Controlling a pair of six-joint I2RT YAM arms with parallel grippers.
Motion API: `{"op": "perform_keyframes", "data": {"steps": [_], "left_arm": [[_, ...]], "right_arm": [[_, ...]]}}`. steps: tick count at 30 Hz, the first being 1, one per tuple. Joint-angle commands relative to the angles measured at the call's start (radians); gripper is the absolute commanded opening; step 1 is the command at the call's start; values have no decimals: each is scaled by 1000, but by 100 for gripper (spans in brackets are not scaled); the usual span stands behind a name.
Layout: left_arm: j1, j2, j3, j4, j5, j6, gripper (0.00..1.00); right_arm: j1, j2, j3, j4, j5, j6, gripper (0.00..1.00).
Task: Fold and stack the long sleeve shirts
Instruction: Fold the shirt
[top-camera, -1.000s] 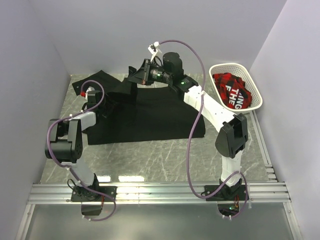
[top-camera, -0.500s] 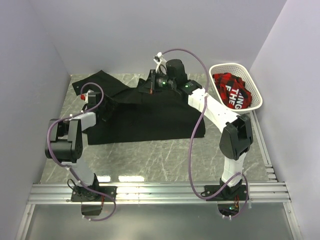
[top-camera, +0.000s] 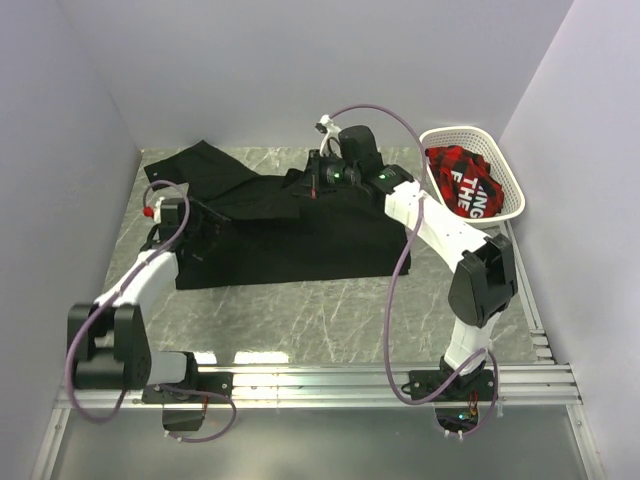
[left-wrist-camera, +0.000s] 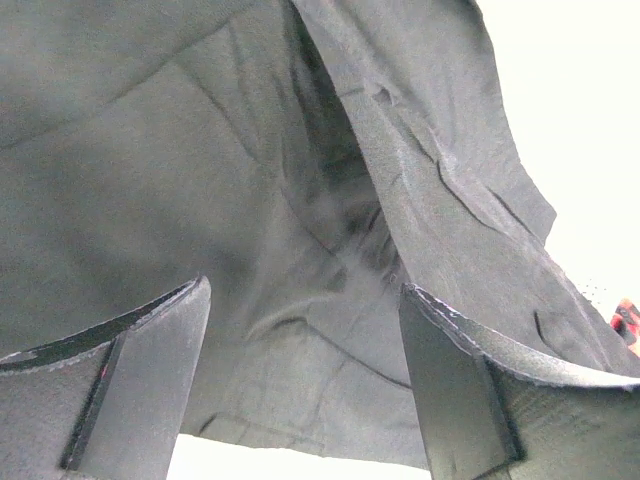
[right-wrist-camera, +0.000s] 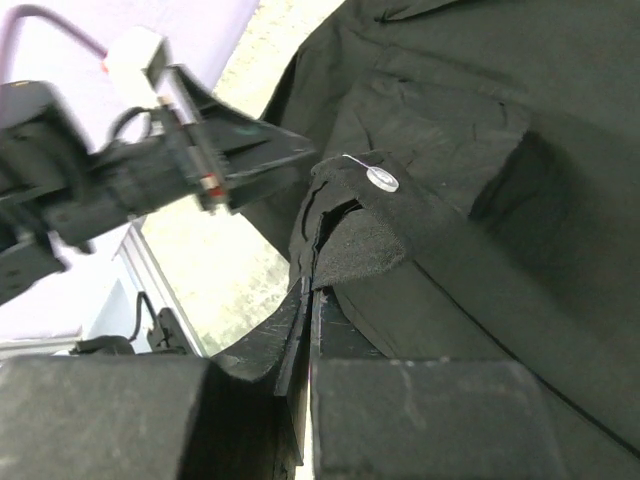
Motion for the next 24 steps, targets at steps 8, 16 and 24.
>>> {"op": "perform_keyframes", "data": {"steps": [8,16,24], "left_arm": [[127,-97,-95,-165,-93,27,80],[247,-3,-172,-180,2,-16,76],[299,-9,-196,-176,28,-33,76]], "right_arm": [[-17,-137,-80,-54,46,-84,0],[-25,-181,-170,-98,164,-128,0],[-73,-220,-307,-123,290,-141,0]]}}
